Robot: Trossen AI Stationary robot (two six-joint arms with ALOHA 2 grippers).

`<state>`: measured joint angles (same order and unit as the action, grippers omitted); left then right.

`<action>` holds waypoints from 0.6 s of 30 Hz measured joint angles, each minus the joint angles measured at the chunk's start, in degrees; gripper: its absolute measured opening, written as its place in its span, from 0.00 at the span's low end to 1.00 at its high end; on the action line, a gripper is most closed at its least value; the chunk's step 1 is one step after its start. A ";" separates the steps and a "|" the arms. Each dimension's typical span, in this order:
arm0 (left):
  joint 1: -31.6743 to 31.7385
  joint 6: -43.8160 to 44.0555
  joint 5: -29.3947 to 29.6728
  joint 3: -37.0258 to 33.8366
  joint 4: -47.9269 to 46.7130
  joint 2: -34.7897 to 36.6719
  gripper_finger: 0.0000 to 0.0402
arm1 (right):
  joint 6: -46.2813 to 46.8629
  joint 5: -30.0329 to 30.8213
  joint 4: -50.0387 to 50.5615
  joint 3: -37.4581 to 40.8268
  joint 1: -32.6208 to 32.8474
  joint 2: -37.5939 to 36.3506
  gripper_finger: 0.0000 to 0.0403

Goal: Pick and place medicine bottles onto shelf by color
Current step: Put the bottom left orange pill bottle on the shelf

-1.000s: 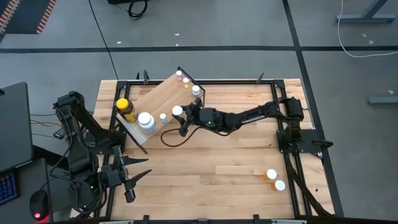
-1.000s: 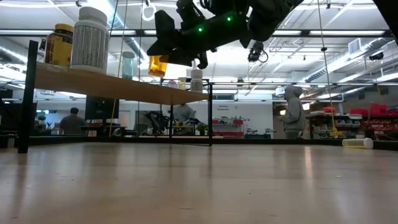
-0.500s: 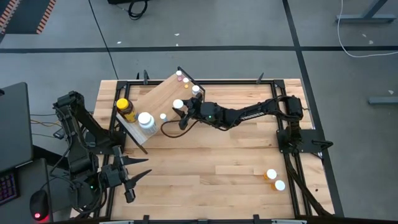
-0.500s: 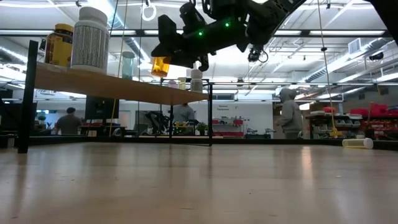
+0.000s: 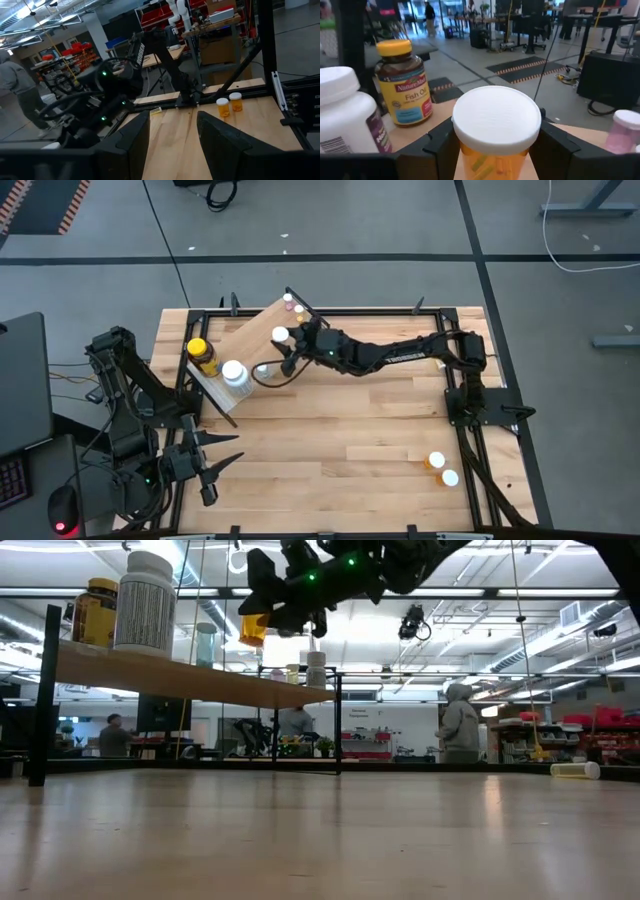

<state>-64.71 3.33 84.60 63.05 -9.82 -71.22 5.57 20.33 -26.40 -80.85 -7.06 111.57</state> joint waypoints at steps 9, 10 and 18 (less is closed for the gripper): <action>-0.01 -0.09 0.00 0.00 0.00 0.00 0.43 | 0.74 0.75 3.83 -2.75 -1.71 0.31 0.52; -0.02 -0.15 0.00 0.00 0.00 0.00 0.43 | 0.89 0.76 2.07 -2.87 -1.81 1.10 0.52; 0.00 -0.13 0.00 0.00 0.10 -0.02 0.43 | -2.18 -0.69 3.76 -9.80 -2.45 9.03 0.52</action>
<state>-64.71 3.20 84.60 63.05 -9.73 -71.24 3.39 19.64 -22.64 -90.65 -9.51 120.60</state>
